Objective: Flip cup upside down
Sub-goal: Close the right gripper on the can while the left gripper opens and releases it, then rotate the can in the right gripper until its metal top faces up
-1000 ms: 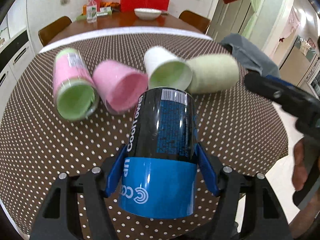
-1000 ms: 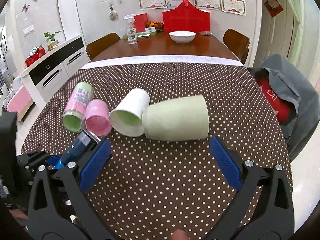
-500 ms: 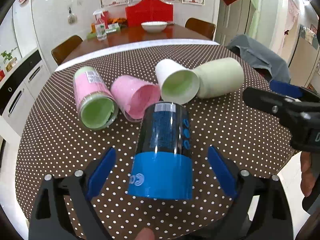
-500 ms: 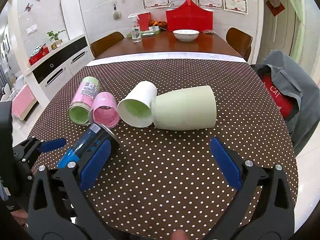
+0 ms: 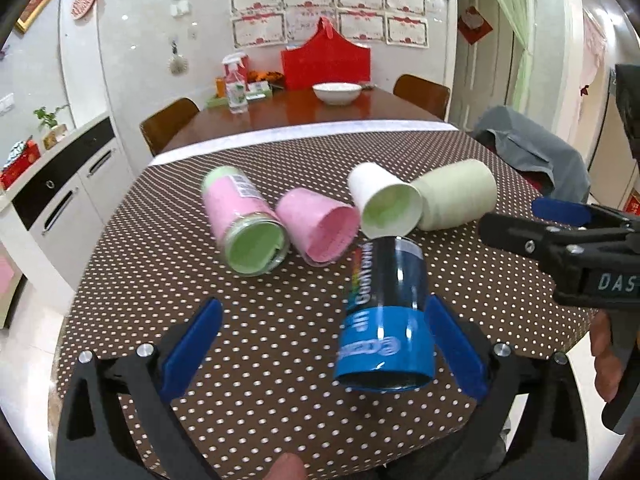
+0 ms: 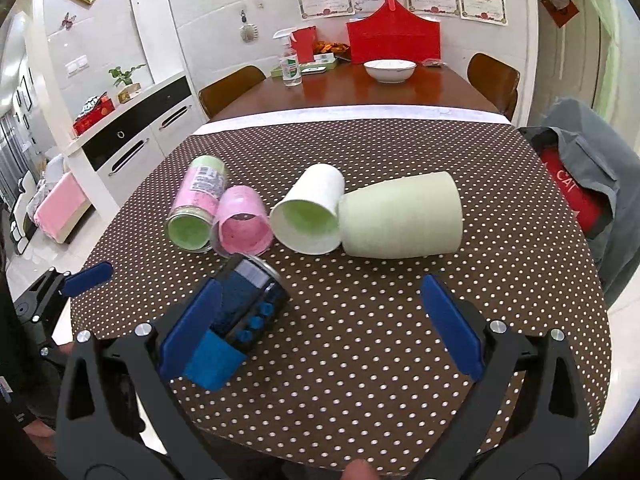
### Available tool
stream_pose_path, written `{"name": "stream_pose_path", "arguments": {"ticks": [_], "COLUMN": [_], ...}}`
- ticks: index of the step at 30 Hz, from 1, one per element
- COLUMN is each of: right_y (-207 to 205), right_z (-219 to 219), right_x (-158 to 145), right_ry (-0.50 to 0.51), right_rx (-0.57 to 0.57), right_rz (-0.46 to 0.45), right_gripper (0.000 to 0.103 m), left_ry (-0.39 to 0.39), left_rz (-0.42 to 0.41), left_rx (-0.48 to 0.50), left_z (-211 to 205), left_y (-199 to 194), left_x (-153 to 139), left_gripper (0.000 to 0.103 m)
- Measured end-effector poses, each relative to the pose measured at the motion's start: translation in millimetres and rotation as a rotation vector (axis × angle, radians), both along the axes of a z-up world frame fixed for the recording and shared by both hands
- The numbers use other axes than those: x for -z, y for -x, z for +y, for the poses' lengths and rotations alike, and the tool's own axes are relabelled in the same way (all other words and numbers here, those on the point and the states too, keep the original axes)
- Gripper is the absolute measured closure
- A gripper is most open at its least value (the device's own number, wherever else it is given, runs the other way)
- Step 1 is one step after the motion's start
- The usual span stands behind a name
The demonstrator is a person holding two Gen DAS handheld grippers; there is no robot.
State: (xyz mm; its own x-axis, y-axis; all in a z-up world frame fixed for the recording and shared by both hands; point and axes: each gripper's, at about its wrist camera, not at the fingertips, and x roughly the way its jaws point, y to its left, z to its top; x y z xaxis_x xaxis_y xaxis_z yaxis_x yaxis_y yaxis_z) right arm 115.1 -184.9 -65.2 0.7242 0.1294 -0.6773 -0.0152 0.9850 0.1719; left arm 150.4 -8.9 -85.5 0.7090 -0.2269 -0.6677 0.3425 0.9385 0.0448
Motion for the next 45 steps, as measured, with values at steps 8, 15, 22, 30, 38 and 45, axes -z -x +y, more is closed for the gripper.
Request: {"name": "stream_pose_path", "arguments": {"ticks": [8, 15, 22, 30, 38, 45], "right_y": [-3, -12, -28, -55, -80, -96], "right_z": [10, 15, 26, 33, 45, 48], "right_x": [-1, 9, 26, 48, 57, 67], "right_ry": [-0.059, -0.114, -0.159, -0.259, -0.252, -0.243], "right_rx": [-0.024, -0.008, -0.004, 0.043, 0.111, 0.109], "right_rz": [0.040, 0.128, 0.256, 0.419, 0.511, 0.580], "right_gripper": [0.006, 0.006, 0.006, 0.006, 0.008, 0.029], "left_ry": [-0.001, -0.014, -0.044, -0.033, -0.001, -0.001], "left_rz": [-0.070, -0.097, -0.118, -0.118, -0.121, -0.110], "left_rx": [-0.069, -0.107, -0.133, -0.163, -0.172, -0.177], "left_z": [27, 44, 51, 73, 89, 96], "left_y": [14, 21, 21, 19, 24, 28], "left_x": [-17, -22, -18, -16, -12, -4], "left_gripper": [0.004, 0.004, 0.004, 0.004, 0.004, 0.004]}}
